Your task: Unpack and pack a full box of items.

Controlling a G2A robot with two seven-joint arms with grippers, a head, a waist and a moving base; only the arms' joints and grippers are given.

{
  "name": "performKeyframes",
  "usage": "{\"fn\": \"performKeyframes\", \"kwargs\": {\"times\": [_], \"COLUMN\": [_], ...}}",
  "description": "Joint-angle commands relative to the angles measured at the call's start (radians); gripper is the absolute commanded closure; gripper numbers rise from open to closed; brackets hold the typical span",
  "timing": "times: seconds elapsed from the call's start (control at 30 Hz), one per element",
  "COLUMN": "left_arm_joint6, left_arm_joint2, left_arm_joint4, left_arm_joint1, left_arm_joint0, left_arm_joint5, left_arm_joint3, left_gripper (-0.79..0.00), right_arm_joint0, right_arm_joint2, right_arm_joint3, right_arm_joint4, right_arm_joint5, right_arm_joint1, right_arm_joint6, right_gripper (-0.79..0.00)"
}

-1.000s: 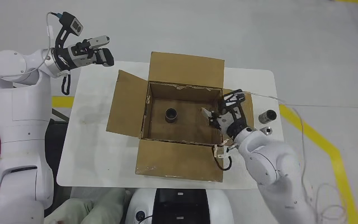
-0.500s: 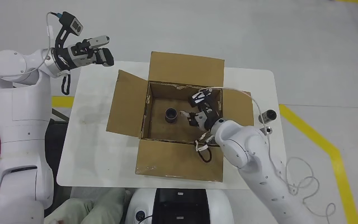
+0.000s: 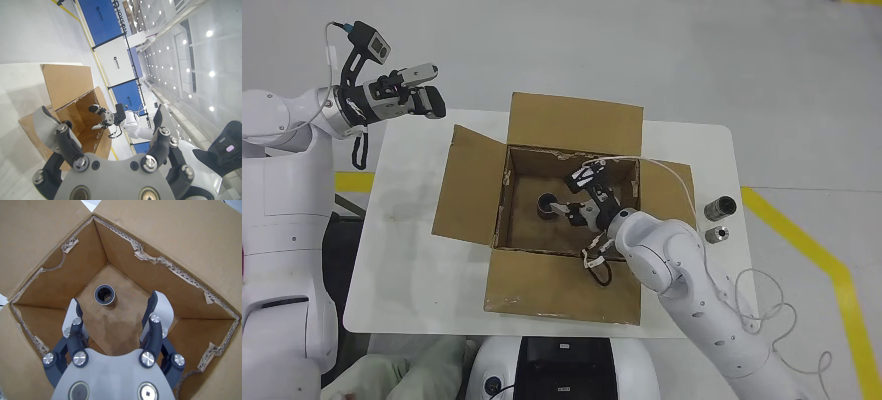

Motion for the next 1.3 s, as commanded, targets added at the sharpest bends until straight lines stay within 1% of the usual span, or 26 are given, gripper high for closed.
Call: {"fn": "performKeyframes", "kwargs": {"times": [0.0, 0.2, 0.23, 0.3, 0.37, 0.43, 0.47, 0.6, 0.77, 0.97, 1.0, 1.27], "left_arm_joint6": [0.0, 0.0, 0.0, 0.0, 0.0, 0.0, 0.0, 0.0, 0.0, 0.0, 0.0, 0.0], "left_arm_joint2": [0.0, 0.0, 0.0, 0.0, 0.0, 0.0, 0.0, 0.0, 0.0, 0.0, 0.0, 0.0], "left_arm_joint4": [0.0, 0.0, 0.0, 0.0, 0.0, 0.0, 0.0, 0.0, 0.0, 0.0, 0.0, 0.0], "left_arm_joint1": [0.0, 0.0, 0.0, 0.0, 0.0, 0.0, 0.0, 0.0, 0.0, 0.0, 0.0, 0.0], "left_arm_joint0": [0.0, 0.0, 0.0, 0.0, 0.0, 0.0, 0.0, 0.0, 0.0, 0.0, 0.0, 0.0], "left_arm_joint5": [0.0, 0.0, 0.0, 0.0, 0.0, 0.0, 0.0, 0.0, 0.0, 0.0, 0.0, 0.0], "left_arm_joint3": [0.0, 0.0, 0.0, 0.0, 0.0, 0.0, 0.0, 0.0, 0.0, 0.0, 0.0, 0.0], "left_gripper": [-0.785, -0.785, -0.785, -0.785, -0.785, -0.785, -0.785, -0.785, -0.785, -0.785, -0.785, -0.785], "right_arm_joint0": [0.0, 0.0, -0.002, -0.005, 0.004, 0.032, 0.047, 0.114, 0.191, 0.257, 0.266, 0.337], "right_arm_joint2": [0.0, 0.0, 0.0, 0.001, -0.005, -0.03, -0.042, -0.088, -0.115, -0.155, -0.163, -0.228], "right_arm_joint3": [0.0, 0.0, 0.0, 0.004, 0.012, 0.034, 0.048, 0.128, 0.222, 0.308, 0.322, 0.439], "right_arm_joint4": [0.0, 0.0, 0.001, -0.006, -0.008, -0.017, -0.015, 0.01, 0.069, 0.115, 0.118, 0.142], "right_arm_joint5": [0.0, 0.0, -0.002, -0.014, -0.026, -0.054, -0.06, -0.078, -0.097, -0.121, -0.123, -0.112], "right_arm_joint1": [0.0, 0.0, 0.0, 0.0, -0.001, -0.006, -0.01, -0.028, -0.049, -0.072, -0.076, -0.115], "right_arm_joint6": [0.0, 0.0, -0.005, -0.016, -0.004, 0.031, 0.04, 0.073, 0.095, 0.126, 0.129, 0.134], "right_gripper": [-0.674, -0.674, -0.597, -0.597, -0.616, -0.653, -0.659, -0.65, -0.656, -0.705, -0.727, -0.727]}}
